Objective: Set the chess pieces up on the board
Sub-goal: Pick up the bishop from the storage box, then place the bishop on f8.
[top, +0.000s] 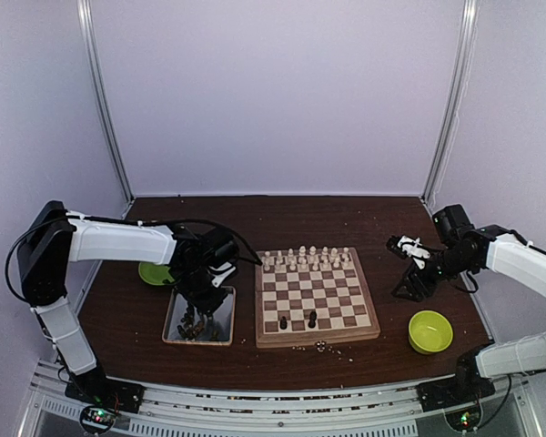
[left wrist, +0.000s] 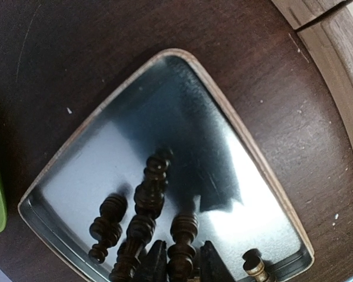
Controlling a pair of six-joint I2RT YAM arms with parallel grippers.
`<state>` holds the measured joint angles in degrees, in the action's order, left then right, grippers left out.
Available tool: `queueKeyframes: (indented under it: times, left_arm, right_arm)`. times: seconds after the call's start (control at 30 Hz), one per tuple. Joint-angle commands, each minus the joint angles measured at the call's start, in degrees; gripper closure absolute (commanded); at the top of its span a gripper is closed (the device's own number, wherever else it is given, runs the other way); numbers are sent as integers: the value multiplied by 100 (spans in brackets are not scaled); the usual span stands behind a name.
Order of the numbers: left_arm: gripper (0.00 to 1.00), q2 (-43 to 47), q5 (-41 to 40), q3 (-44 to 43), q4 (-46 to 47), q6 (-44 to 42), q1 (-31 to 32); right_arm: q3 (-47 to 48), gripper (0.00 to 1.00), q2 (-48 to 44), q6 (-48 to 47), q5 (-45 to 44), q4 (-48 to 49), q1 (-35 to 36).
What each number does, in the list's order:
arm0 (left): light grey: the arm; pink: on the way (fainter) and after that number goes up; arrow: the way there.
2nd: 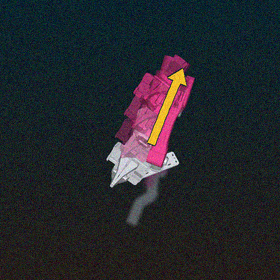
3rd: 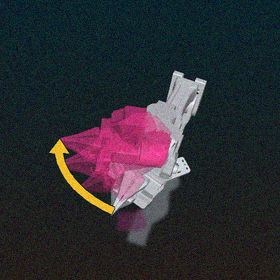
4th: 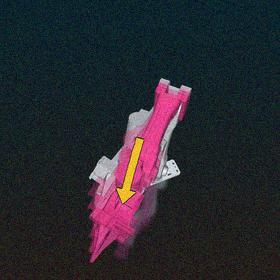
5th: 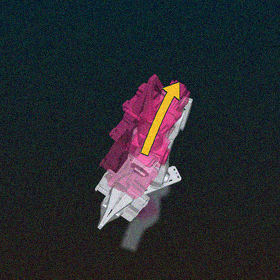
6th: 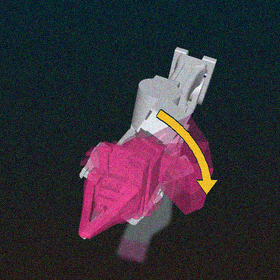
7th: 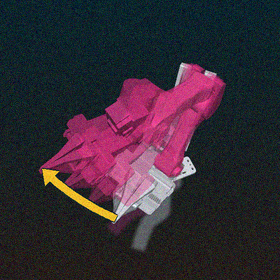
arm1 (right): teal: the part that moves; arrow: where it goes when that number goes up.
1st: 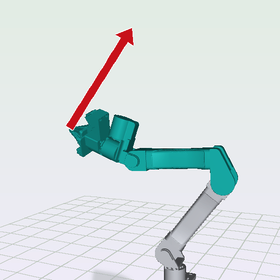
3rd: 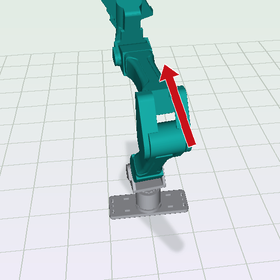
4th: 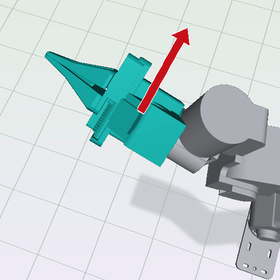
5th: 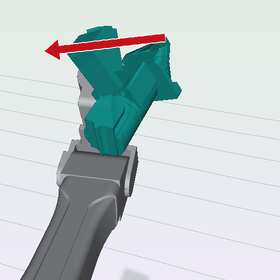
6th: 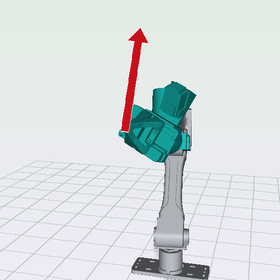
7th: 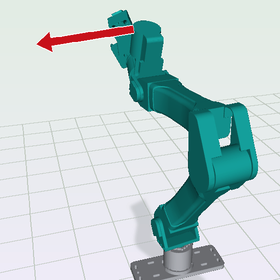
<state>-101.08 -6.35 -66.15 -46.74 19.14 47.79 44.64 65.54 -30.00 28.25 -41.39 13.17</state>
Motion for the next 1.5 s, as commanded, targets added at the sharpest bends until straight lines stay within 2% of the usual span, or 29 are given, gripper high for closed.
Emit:
queueKeyframes:
  times: [0.0, 0.3, 0.53, 0.77, 1.1, 1.27, 1.47]
  left_arm:
    - [80, -133, 111, -82, -42, -46, 53]
    - [93, -70, 421, -174, -57, -109, 95]
    - [94, 220, 1459, -127, 302, -317, 90]
    - [95, 251, 1864, -12, 509, -351, 90]
    - [94, 575, 1576, -273, 459, -285, 166]
    - [94, 799, 1358, -759, 698, -523, 670]
    - [93, 317, 1289, -1574, 762, -858, 1131]
  right_arm:
    - [124, 34, 20, -41, -82, -58, 28]
    - [118, 34, 38, -41, -74, -63, 28]
    - [120, 33, 55, -50, -80, -67, 28]
    - [124, 33, 69, -49, -81, -80, 28]
    - [127, 33, 91, -50, -83, -86, 28]
    - [135, 33, 100, -57, -92, -87, 37]
    - [135, 33, 88, -59, -118, -98, 41]
